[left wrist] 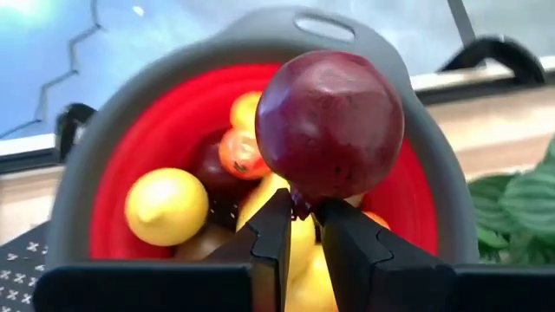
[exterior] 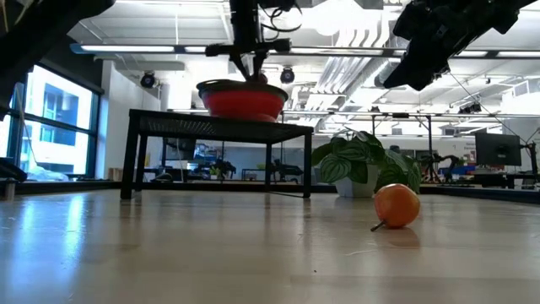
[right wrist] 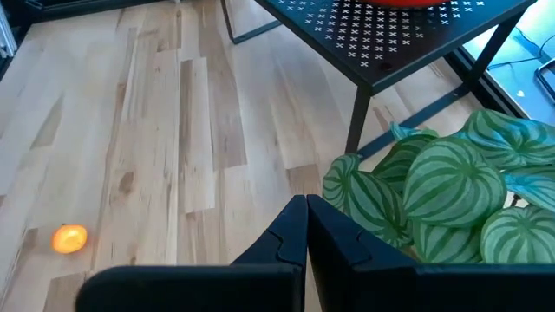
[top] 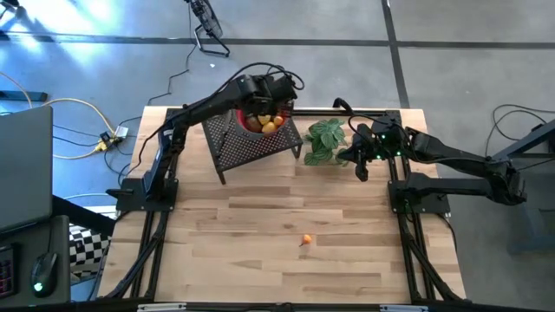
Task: Pick & Place Fruit
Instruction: Put the red pomegranate into the red basket on the shelf
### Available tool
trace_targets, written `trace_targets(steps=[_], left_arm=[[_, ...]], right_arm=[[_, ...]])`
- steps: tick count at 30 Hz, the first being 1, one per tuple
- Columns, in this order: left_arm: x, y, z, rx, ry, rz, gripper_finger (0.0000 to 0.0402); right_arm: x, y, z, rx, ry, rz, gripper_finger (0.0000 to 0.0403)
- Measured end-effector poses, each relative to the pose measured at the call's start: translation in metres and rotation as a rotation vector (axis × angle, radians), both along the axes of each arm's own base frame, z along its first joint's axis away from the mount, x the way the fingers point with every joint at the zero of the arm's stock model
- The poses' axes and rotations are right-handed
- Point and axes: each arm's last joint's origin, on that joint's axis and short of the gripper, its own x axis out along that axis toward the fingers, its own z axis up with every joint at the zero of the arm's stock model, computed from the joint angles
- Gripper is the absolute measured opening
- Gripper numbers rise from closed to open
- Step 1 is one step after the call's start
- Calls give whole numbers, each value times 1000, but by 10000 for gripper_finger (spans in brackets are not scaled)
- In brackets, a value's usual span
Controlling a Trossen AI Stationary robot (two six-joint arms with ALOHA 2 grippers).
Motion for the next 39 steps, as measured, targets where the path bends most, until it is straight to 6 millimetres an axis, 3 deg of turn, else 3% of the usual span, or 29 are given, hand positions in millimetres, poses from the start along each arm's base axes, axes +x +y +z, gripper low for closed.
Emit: trace_targets(steps=[15,35,39], left_arm=[[6,-7,-16,-137,8,-82,53],[10,-10,-15,-149,-23,-100,53],[10,-10,-15,-148,-25,-101,70]], right_arm=[[0,0,0,0,1,0,2],[0,0,0,1,1,1,2],[0,0,0,1,1,1,3]])
